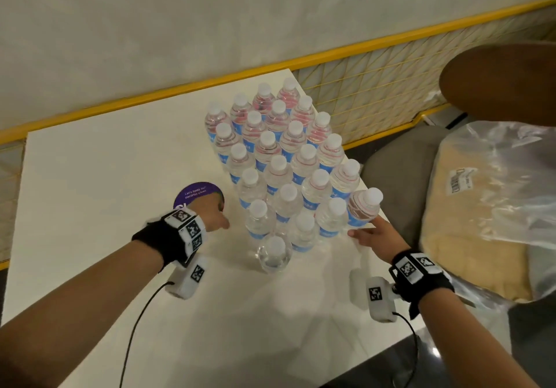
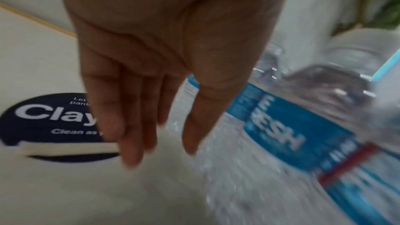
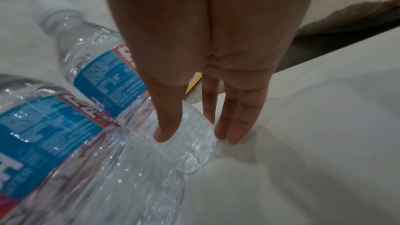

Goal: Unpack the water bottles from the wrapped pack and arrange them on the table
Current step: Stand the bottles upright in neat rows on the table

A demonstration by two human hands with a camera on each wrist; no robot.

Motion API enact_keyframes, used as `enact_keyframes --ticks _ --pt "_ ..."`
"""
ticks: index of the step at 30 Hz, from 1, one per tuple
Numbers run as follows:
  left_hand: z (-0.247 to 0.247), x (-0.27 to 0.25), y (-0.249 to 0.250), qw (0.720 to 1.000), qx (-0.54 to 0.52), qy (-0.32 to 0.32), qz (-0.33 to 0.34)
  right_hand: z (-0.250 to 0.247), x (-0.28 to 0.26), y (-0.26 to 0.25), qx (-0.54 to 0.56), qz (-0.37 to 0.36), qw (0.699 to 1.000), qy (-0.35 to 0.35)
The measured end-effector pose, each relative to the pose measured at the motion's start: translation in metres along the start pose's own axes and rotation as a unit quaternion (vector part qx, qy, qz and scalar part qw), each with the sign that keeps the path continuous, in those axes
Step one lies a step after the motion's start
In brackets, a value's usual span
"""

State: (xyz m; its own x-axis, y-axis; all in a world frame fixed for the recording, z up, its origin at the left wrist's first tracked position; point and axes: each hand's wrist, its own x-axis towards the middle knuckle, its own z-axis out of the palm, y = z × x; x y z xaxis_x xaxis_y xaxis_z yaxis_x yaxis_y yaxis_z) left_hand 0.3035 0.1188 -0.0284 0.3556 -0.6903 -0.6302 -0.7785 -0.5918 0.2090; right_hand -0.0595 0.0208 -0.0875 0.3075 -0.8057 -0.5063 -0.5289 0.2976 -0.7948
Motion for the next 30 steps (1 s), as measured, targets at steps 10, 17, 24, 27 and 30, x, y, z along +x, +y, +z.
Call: enact_keyframes --ticks 10,17,24,27,30 --pt "0.065 -0.058 0.013 0.977 0.039 -0.11 0.178 0.001 -0.006 -0.01 -0.028 0.001 1.0 -0.006" --pt "0.068 -0.054 0.016 0.974 -0.029 -0.087 0.209 0.005 -0.009 -0.009 -0.034 0.003 0.999 0.008" --pt "0.066 -0.055 0.016 0.973 -0.03 -0.096 0.208 0.003 -0.007 -0.01 -0.046 0.009 0.999 -0.004" --pt "0.066 -0.057 0.015 0.977 -0.044 -0.093 0.185 0.002 -0.012 -0.016 -0.048 -0.003 0.999 -0.013" --pt "0.064 -0.063 0.009 0.982 -0.108 -0.072 0.137 0.001 -0.023 -0.027 -0.017 -0.055 0.998 0.002"
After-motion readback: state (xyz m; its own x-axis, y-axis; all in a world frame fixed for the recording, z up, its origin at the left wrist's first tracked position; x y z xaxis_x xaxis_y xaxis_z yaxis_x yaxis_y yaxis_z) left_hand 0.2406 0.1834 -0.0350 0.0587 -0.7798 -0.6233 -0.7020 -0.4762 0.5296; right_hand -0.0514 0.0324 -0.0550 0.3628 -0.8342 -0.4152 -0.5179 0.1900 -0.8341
